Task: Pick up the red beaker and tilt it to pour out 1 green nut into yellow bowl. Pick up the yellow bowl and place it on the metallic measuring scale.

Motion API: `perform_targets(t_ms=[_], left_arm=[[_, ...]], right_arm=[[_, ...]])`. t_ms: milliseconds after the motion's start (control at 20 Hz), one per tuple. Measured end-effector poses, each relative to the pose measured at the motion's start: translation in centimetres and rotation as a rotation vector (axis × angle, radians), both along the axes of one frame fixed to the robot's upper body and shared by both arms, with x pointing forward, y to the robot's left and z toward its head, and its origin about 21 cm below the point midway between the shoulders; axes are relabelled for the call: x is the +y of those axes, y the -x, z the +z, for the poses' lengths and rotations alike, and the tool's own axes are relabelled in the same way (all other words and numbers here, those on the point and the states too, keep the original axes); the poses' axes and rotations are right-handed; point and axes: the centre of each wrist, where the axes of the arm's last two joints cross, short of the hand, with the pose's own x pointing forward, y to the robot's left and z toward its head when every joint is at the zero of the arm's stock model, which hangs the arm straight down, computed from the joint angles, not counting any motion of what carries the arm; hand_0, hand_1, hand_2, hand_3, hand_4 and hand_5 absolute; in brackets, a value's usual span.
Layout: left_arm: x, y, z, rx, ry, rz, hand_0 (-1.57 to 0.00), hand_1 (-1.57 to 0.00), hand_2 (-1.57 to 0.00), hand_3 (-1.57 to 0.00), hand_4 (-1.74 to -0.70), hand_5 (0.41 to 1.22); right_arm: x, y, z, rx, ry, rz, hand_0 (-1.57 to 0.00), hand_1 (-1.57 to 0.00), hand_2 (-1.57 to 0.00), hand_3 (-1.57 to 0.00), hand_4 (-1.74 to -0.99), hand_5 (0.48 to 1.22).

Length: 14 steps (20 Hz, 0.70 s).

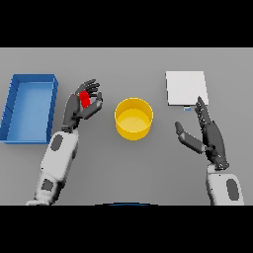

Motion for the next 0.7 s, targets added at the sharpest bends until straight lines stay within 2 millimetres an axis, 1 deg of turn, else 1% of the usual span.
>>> perform_targets(t_ms=[50, 100, 150, 200, 250, 300, 400, 450, 500, 550, 600, 650, 700], left_arm=[[0.2, 0.0, -0.2, -0.011, 0.018, 0.009, -0.94, -0.92, -0.92, -0.83, -1.42, 0.943], [0.1, 0.0, -0.4, -0.011, 0.03, 0.016, -1.07, -1.05, -1.05, -0.98, -1.48, 0.998], [-0.1, 0.0, -0.7, -0.017, 0.03, 0.017, -1.17, -1.16, -1.15, -1.08, -1.53, 1.043], [-0.1, -0.3, -0.2, -0.012, 0.019, 0.023, -1.25, -1.24, -1.24, -1.13, -1.57, 1.079], [-0.4, -0.4, -0.2, -0.022, 0.016, 0.018, -1.31, -1.3, -1.3, -1.15, -1.6, 1.107], [0.0, -0.4, -0.2, -0.032, 0.011, 0.016, -1.36, -1.36, -1.36, -1.18, -1.62, 1.13], [-0.6, -0.5, -0.2, -0.022, 0.005, 0.001, -1.44, -1.43, -1.43, -1.32, -1.56, 1.163], [-0.6, -0.3, -0.2, -0.026, -0.009, -0.003, -1.47, -1.46, -1.46, -1.37, -1.54, 1.174], [-0.5, -0.3, -0.1, -0.033, -0.016, -0.014, -1.49, -1.48, -1.48, -1.41, -1.53, 1.184], [-0.6, -0.2, -0.1, -0.038, -0.026, -0.021, -1.5, -1.5, -1.5, -1.44, -1.52, 1.191], [-0.7, -0.2, 0.2, -0.063, -0.033, -0.022, -1.52, -1.52, -1.51, -1.47, -1.51, 1.197], [-0.4, -0.5, 0.7, -0.07, -0.035, -0.02, -1.53, -1.53, -1.53, -1.49, -1.51, 1.202], [-0.6, -0.9, 1.5, -0.078, -0.03, -0.016, -1.54, -1.54, -1.54, -1.5, -1.5, 1.206]], right_arm=[[0.2, 0.0, -0.3, 0.012, -0.004, 0.004, 0.0, 0.0, 0.0, 0.0, -1.29, 0.646], [0.2, 0.0, 0.0, 0.005, -0.002, 0.006, 0.0, 0.0, 0.0, 0.0, -1.291, 0.647], [0.2, -0.1, 0.1, -0.003, 0.004, 0.004, 0.0, 0.0, 0.0, 0.0, -1.291, 0.649], [0.2, 0.0, 0.1, -0.001, 0.0, -0.001, 0.0, 0.0, 0.0, 0.0, -1.292, 0.651], [0.4, 0.1, 0.0, 0.0, 0.0, 0.005, 0.0, 0.0, 0.0, 0.0, -1.29, 0.651], [0.4, -0.3, 0.0, 0.012, 0.003, -0.004, 0.0, 0.0, 0.0, 0.0, -1.29, 0.649], [0.4, 0.4, -0.5, -0.001, 0.005, 0.003, 0.0, 0.0, 0.0, 0.0, -1.287, 0.647], [0.1, 0.2, -0.1, -0.006, 0.011, -0.006, 0.0, 0.0, 0.0, 0.0, -1.288, 0.648], [0.3, 0.0, -0.1, -0.002, 0.005, -0.005, 0.0, 0.0, 0.0, 0.0, -1.287, 0.65], [0.3, 0.3, -0.3, -0.01, 0.005, 0.007, 0.0, 0.0, 0.0, 0.0, -1.289, 0.65], [0.3, 0.1, -0.3, -0.004, 0.006, -0.003, 0.0, 0.0, 0.0, 0.0, -1.289, 0.652], [0.7, 0.1, -0.2, -0.001, 0.001, 0.005, 0.0, 0.0, 0.0, 0.0, -1.292, 0.655], [0.6, 0.0, -0.2, -0.002, 0.003, 0.01, 0.0, 0.0, 0.0, 0.0, -1.292, 0.656]])
